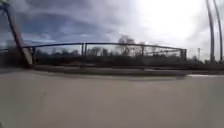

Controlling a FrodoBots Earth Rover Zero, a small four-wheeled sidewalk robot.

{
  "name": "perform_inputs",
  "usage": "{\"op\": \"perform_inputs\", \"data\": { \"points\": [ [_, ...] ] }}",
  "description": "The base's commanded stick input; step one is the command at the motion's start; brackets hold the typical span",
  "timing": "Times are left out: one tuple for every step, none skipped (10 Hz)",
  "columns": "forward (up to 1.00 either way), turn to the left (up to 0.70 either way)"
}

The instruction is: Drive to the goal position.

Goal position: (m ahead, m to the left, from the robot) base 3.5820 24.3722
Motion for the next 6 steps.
{"op": "perform_inputs", "data": {
  "points": [
    [1.0, 0.41],
    [1.0, 0.41],
    [1.0, 0.41],
    [1.0, 0.41],
    [1.0, 0.41],
    [1.0, 0.41]
  ]
}}
